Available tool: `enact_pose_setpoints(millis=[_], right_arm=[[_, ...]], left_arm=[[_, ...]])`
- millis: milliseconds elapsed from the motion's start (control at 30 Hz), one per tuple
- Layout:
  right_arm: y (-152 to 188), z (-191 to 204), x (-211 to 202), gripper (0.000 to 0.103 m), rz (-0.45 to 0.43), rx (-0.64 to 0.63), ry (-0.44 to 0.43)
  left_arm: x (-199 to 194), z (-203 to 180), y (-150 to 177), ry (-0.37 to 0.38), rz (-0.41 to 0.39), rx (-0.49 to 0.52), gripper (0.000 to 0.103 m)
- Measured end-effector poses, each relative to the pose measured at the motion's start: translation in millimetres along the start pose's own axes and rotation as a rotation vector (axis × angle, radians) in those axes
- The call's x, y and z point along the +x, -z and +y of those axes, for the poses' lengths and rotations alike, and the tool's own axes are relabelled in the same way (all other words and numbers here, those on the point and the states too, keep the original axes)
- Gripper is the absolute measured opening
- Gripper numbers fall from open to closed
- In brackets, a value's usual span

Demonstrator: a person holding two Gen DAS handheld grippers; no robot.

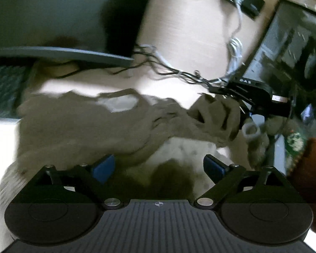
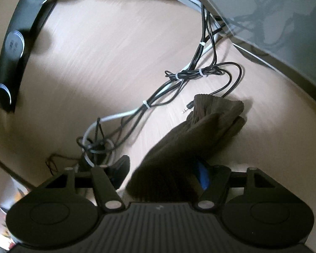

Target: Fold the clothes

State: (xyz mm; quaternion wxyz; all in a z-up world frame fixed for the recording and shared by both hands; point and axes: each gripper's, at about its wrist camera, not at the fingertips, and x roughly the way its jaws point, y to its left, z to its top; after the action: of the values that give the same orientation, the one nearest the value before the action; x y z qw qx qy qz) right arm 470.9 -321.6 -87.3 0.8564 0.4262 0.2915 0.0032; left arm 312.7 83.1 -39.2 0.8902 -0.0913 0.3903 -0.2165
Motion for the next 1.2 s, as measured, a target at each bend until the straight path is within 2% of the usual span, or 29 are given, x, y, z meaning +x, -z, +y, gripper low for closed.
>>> enact_pose_setpoints(millis=[100, 300, 467, 533, 567, 667, 733, 833, 900, 967, 1133, 1200], right_arm=[[6.6, 18.3, -8.0, 0.015, -0.023, -0.068, -0.057], [69.4, 95.2, -23.1, 0.013, -0.047, -0.362, -0.17], [121.7, 159.2, -35.7, 0.013, -0.067, -0.607, -0.264], [142.6, 184.9, -40.7, 0.015, -0.075, -0.705, -0.301], [153.1, 197.7, -43.2, 0.021, -0.079, -0.754, -0.32], [201.6, 212.7, -17.7, 0.041, 0.053, -0.916, -0.303], [234.6, 221.9, 0.6, 0.043, 0.148, -1.023, -0.287], [254.0, 223.0, -4.0, 0.046, 0.206, -1.026, -0.313], [253.9, 220.3, -13.7, 0.057, 0.202, -1.013, -0.32], [249.0, 215.9, -28.0, 0.057, 0.179, -1.004, -0.3], [218.9, 194.6, -74.6, 0.063, 0.092, -0.954, -0.179], [202.3, 181.4, -93.0, 0.063, 0.054, -0.926, -0.116]], left_arm=[[-36.1, 29.1, 5.0, -0.041, -0.021, -0.09, 0.096], [-101.9, 89.4, 27.2, -0.173, -0.088, -0.265, 0.097], [-136.0, 128.4, 39.9, -0.203, -0.137, -0.385, 0.098], [-144.2, 136.8, 43.1, -0.198, -0.148, -0.402, 0.098], [-147.7, 140.1, 44.1, -0.194, -0.152, -0.404, 0.098], [-153.5, 145.9, 44.9, -0.178, -0.147, -0.394, 0.099], [-153.9, 150.4, 44.9, -0.167, -0.133, -0.381, 0.1], [-151.2, 158.6, 44.5, -0.156, -0.111, -0.37, 0.101], [-142.6, 163.8, 40.6, -0.142, -0.102, -0.369, 0.101], [-130.8, 164.5, 32.3, -0.11, -0.094, -0.363, 0.101], [-93.6, 141.9, -3.2, 0.0, -0.115, -0.261, 0.1], [-71.3, 126.9, -18.7, -0.006, -0.116, -0.213, 0.09]])
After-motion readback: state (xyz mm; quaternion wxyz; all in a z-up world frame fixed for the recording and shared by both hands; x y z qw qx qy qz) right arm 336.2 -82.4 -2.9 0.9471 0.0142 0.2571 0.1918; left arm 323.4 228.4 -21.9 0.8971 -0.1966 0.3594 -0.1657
